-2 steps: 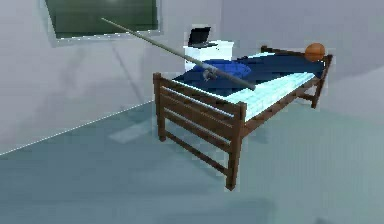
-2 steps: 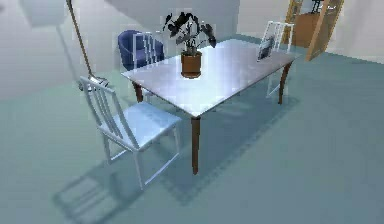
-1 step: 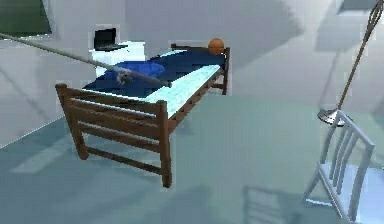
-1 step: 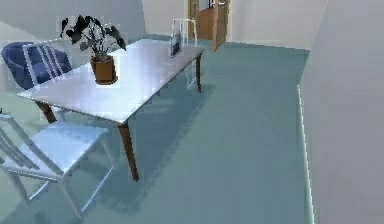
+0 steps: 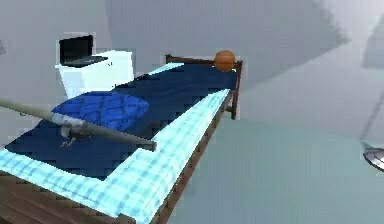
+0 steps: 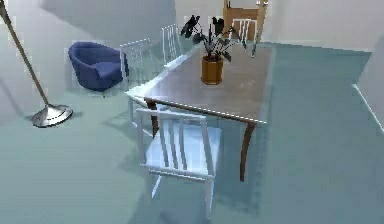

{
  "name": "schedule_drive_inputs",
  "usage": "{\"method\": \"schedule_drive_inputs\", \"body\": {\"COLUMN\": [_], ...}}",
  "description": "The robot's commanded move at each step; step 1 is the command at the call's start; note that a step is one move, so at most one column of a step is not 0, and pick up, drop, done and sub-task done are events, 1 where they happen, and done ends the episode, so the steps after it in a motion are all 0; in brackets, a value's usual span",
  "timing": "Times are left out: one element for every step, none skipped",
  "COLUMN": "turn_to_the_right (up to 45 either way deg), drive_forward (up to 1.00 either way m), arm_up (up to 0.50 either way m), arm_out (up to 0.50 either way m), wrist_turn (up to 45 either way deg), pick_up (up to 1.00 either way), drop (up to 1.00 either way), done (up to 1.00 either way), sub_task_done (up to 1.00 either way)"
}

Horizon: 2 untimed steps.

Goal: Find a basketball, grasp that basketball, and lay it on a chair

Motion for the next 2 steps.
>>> {"method": "schedule_drive_inputs", "body": {"turn_to_the_right": [42.0,0.0], "drive_forward": [0.00,0.05], "arm_up": [0.00,0.00], "arm_out": [0.00,0.00], "wrist_turn": [0.0,0.0], "pick_up": [0.00,0.00], "drop": [0.00,0.00], "done": [0.00,0.00], "sub_task_done": [0.00,0.00]}}
